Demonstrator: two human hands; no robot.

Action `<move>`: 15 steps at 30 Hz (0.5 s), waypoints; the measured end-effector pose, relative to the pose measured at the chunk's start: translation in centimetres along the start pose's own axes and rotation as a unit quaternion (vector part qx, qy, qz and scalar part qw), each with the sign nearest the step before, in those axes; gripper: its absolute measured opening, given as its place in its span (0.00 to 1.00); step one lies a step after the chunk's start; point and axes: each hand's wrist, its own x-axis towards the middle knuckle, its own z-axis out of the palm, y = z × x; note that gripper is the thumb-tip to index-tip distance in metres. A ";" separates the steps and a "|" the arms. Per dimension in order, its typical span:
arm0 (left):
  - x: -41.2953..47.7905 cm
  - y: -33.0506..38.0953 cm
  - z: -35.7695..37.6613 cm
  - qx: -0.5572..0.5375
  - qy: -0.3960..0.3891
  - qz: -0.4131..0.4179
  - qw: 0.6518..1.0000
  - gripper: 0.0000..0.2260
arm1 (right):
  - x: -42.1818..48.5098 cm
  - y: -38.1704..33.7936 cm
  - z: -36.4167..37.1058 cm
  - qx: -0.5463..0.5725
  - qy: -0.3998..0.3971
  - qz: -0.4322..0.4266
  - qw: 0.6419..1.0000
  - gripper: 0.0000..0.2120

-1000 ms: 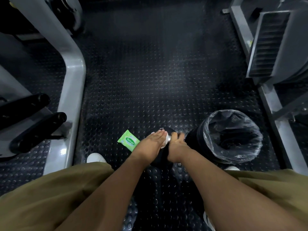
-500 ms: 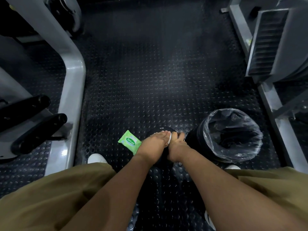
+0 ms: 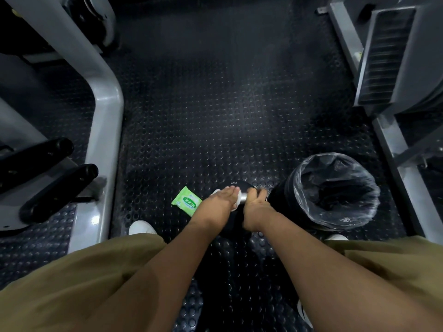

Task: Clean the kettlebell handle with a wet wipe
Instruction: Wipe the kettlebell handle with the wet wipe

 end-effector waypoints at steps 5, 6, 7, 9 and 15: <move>0.2 3.0 0.6 0.060 0.023 0.023 0.998 0.30 | 0.2 -0.1 0.0 -0.007 -0.008 -0.008 1.000 0.49; 0.0 2.5 0.7 0.062 0.020 0.026 0.998 0.30 | 0.2 -0.1 0.1 0.002 -0.011 -0.004 1.000 0.48; -0.3 1.6 0.7 0.059 0.017 0.024 0.998 0.31 | 0.2 -0.1 0.1 0.007 -0.008 -0.004 1.000 0.47; -0.8 -0.6 0.6 0.046 0.012 0.018 0.999 0.31 | 0.0 -0.1 0.0 0.006 -0.004 0.000 1.000 0.44; -1.3 -1.6 0.2 0.008 0.000 -0.029 1.000 0.28 | -0.1 -0.1 0.1 0.009 -0.002 0.004 1.000 0.44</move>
